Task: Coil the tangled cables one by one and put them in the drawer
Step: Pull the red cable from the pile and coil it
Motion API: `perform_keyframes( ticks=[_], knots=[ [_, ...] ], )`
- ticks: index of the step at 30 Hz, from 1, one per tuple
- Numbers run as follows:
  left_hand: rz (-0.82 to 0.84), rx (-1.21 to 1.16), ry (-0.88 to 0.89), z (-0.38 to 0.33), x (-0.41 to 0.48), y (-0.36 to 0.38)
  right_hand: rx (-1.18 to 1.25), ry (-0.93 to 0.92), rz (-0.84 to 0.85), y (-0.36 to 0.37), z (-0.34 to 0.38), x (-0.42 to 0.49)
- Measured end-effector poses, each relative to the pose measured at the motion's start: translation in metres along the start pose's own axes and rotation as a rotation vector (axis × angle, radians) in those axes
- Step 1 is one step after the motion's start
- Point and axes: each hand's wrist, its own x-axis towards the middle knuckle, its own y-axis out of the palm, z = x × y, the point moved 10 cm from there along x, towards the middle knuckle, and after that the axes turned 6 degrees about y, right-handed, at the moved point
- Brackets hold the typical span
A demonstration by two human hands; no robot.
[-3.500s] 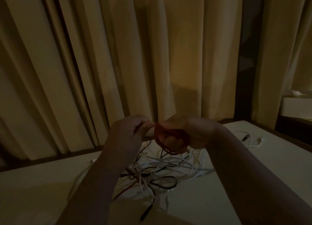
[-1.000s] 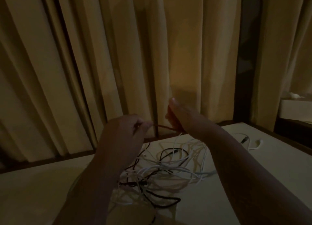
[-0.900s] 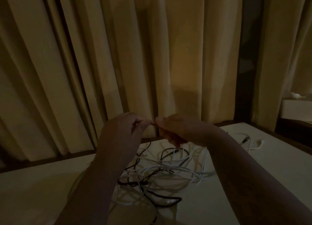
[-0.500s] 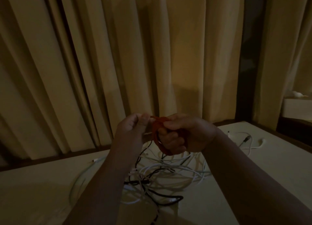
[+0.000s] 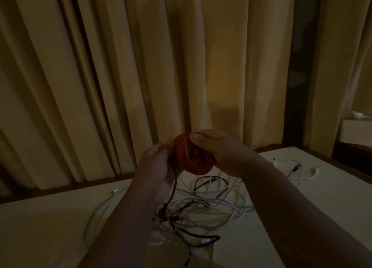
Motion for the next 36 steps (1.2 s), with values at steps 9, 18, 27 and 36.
perform_keyframes(
  ticks=[9,18,27,36],
  knots=[
    [0.003,-0.01,0.039,-0.003,0.0,-0.004,-0.251,-0.179,-0.24,0.004,0.024,-0.004],
    [0.075,-0.098,-0.027,0.003,0.002,-0.003,-0.321,-0.218,-0.311,0.006,0.033,-0.008],
    [0.123,-0.211,-0.014,0.006,-0.001,0.006,-0.434,-0.17,-0.396,0.003,0.025,-0.006],
    [0.154,-0.508,-0.161,0.033,-0.007,0.017,-0.542,-0.186,-0.454,0.002,0.032,-0.01]
  ],
)
